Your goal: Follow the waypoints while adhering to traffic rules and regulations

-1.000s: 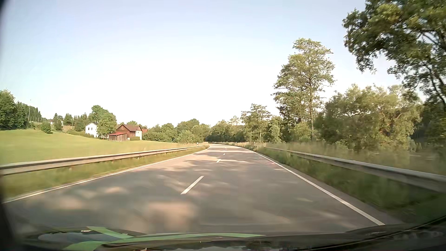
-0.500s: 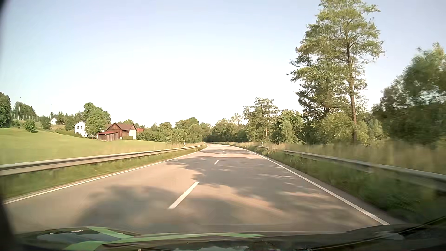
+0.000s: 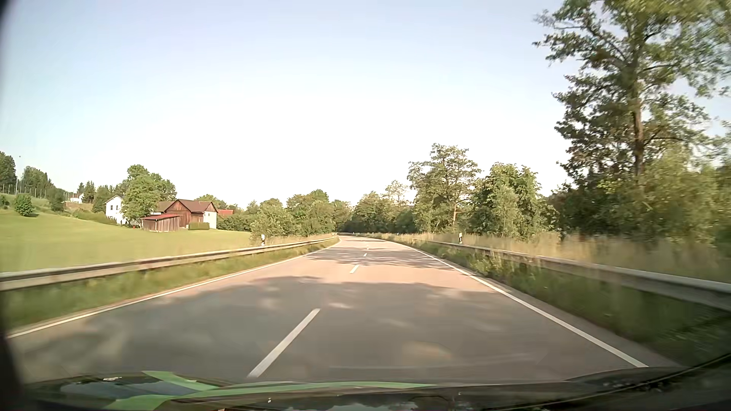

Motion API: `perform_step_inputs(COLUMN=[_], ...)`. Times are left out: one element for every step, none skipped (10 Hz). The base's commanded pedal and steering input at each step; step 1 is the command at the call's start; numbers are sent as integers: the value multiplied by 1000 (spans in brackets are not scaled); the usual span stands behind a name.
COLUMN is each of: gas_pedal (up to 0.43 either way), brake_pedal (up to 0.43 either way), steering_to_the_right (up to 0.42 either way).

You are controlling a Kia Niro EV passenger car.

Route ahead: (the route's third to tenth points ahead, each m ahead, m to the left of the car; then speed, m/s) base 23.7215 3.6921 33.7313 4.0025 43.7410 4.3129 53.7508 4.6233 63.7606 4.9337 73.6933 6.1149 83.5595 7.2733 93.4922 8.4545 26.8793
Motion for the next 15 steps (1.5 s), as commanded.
perform_step_inputs(gas_pedal=[197,197,197,197,169,138,138,138,138,150,157,157,169,169,150], brake_pedal=[0,0,0,0,0,0,0,0,0,0,0,0,0,0,0], steering_to_the_right=[-9,-8,-7,-7,-7,-7,-7,-7,-7,-7,-7,-7,-7,-8,-8])
